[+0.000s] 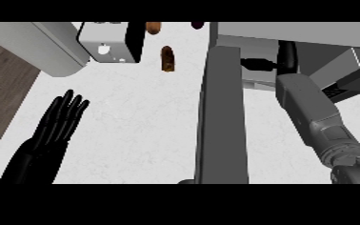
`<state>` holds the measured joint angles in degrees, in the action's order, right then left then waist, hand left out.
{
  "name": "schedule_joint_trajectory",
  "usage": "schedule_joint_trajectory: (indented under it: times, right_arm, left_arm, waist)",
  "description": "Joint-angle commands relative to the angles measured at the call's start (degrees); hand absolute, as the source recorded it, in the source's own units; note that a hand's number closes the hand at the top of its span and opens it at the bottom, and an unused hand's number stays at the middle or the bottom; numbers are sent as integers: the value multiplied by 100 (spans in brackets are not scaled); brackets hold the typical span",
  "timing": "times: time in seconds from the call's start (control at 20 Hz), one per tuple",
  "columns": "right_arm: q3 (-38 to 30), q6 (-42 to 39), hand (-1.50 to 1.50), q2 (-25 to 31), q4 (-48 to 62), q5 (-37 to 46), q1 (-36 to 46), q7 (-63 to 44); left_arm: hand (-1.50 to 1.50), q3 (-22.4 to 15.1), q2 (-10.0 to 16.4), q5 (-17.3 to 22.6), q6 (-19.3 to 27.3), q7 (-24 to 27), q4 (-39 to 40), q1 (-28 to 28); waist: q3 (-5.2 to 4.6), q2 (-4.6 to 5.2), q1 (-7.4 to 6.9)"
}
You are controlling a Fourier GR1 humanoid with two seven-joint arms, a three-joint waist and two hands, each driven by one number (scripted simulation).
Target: Pick up the milk, place it into the microwave and close the microwave
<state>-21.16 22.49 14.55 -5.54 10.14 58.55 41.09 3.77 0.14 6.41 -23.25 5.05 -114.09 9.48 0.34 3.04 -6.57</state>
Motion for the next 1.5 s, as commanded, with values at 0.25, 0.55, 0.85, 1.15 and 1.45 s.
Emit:
schedule_joint_trajectory:
  times: [0.25, 0.55, 0.85, 1.15, 1.45]
  right_arm:
    - [-116, -462, -150, -161, -63, -122, -406, 447]
    - [-280, -1180, -150, -393, -139, -343, -704, 815]
    - [-263, -1704, -150, -665, -254, -422, -1186, 1260]
    - [8, -1689, -150, -883, -537, -280, -2092, 1943]
    - [339, -2041, -150, -1072, -1581, -379, -2630, 1471]
  left_arm:
    - [-150, -424, -14, -161, 144, -152, -24, 61]
    - [-150, -380, 109, -81, -248, 157, 615, -38]
    - [-150, -603, 228, -339, -366, -21, 1112, -811]
    - [150, -1148, 229, -933, -487, 158, 1075, -652]
    - [150, -1380, -4, -1253, -328, 188, 1957, -1037]
  waist:
    - [-7, -104, 205]
    - [-17, -158, 348]
    - [-24, -231, 586]
    - [-32, -307, 676]
    - [-44, -363, 811]
